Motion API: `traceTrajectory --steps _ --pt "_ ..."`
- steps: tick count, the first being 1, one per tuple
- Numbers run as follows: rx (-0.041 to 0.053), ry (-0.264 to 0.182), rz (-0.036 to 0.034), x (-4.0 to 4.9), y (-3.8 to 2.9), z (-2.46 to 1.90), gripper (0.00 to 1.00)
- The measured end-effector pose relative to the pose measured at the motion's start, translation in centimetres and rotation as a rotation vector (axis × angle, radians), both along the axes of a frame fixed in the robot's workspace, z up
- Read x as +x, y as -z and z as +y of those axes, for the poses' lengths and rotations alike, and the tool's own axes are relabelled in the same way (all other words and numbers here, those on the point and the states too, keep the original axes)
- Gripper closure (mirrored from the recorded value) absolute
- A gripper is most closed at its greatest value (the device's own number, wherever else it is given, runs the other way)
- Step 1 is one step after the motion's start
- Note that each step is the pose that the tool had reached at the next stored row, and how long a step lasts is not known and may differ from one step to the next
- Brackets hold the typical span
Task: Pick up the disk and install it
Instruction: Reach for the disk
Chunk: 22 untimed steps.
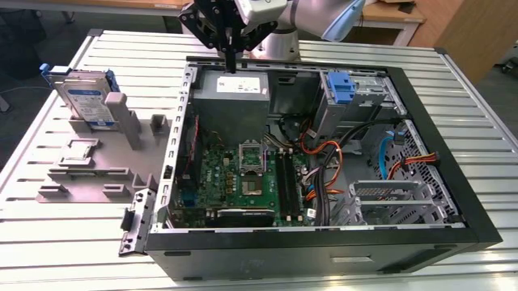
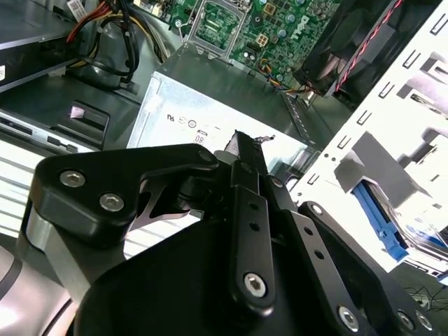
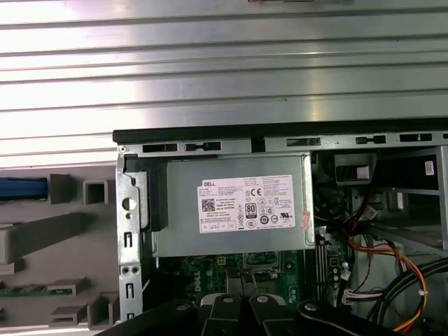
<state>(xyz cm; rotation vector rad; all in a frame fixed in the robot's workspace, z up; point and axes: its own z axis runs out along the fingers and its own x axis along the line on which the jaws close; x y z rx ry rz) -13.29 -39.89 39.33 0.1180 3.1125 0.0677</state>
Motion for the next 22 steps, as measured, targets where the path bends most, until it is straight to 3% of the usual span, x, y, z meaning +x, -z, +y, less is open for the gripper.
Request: traceTrajectory --steps 3,4,12,13,19,22 --pt "0.0 0.0 0.0 -0.16 0.0 0.0 0.9" --pt "-0.0001 0.0 0.0 -0.88 0.0 0.0 0.9" --pt "0.0001 0.0 -0.0001 -2.18 0.07 0.02 0.9" --pt "-0.0001 0.0 0.0002 -2.82 0.16 0.09 0.9" --pt "0.0 0.0 0.0 -3.16 0.17 0.75 0.9" --pt "-0.0001 0.0 0.0 -3.22 0.16 0.82 0.9"
